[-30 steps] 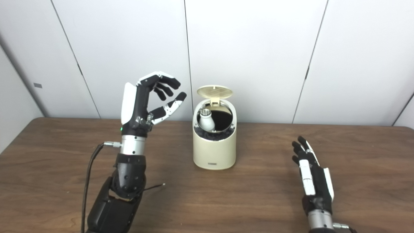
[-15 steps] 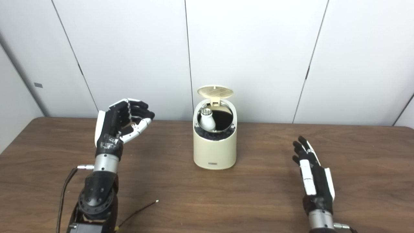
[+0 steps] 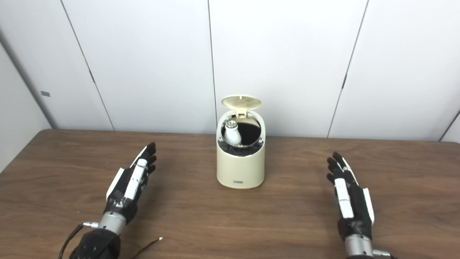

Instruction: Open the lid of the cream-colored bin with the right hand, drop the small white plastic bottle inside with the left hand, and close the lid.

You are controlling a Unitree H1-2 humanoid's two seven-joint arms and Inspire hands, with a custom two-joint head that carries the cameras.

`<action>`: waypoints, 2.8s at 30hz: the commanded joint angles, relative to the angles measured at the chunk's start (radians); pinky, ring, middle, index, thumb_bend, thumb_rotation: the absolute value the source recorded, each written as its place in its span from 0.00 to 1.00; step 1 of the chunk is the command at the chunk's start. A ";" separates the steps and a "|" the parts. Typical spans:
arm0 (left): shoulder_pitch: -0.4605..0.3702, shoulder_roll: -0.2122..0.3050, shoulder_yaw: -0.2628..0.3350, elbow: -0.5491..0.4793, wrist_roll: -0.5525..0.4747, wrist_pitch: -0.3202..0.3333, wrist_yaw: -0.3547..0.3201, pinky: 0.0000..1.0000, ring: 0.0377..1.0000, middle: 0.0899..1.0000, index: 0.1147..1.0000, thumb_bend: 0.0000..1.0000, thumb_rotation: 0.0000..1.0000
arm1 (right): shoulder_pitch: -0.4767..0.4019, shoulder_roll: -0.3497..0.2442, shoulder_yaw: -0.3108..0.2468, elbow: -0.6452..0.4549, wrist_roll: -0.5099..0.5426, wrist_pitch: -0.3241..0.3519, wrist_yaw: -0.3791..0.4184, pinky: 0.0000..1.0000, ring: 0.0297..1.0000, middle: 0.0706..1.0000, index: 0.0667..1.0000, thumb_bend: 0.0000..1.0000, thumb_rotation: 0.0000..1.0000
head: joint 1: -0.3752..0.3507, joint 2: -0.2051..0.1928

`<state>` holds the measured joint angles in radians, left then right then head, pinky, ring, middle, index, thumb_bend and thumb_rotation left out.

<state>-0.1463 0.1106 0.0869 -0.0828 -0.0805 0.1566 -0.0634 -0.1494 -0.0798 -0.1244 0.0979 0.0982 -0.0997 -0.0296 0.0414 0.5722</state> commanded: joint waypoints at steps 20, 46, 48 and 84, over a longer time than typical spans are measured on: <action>0.050 -0.041 0.007 0.050 -0.010 -0.167 0.027 1.00 1.00 1.00 1.00 0.53 1.00 | -0.015 -0.071 0.031 -0.094 -0.069 0.064 0.034 0.95 0.97 0.94 0.91 0.63 0.87 | -0.100 0.002; 0.058 -0.053 -0.003 0.050 -0.013 -0.148 0.023 1.00 1.00 1.00 1.00 0.50 1.00 | -0.321 -0.166 0.185 -0.258 -0.373 0.334 0.076 0.81 0.90 0.91 0.87 0.61 0.95 | -0.124 0.003; 0.057 -0.055 -0.003 0.052 -0.013 -0.149 0.025 1.00 1.00 1.00 1.00 0.51 1.00 | -0.335 -0.172 0.198 -0.253 -0.394 0.330 0.082 0.80 0.90 0.91 0.87 0.61 0.96 | -0.122 0.002; 0.049 -0.092 -0.037 0.063 0.038 -0.155 0.070 1.00 1.00 1.00 1.00 0.43 0.98 | -0.559 -0.214 0.356 -0.136 -0.597 0.319 0.241 0.91 0.98 0.92 0.86 0.61 0.95 | -0.077 -0.002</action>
<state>-0.0816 0.0260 0.0608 -0.0132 -0.0487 0.0085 0.0055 -0.6526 -0.2879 0.2328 -0.0225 -0.4939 0.2434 0.2094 -0.0353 0.5691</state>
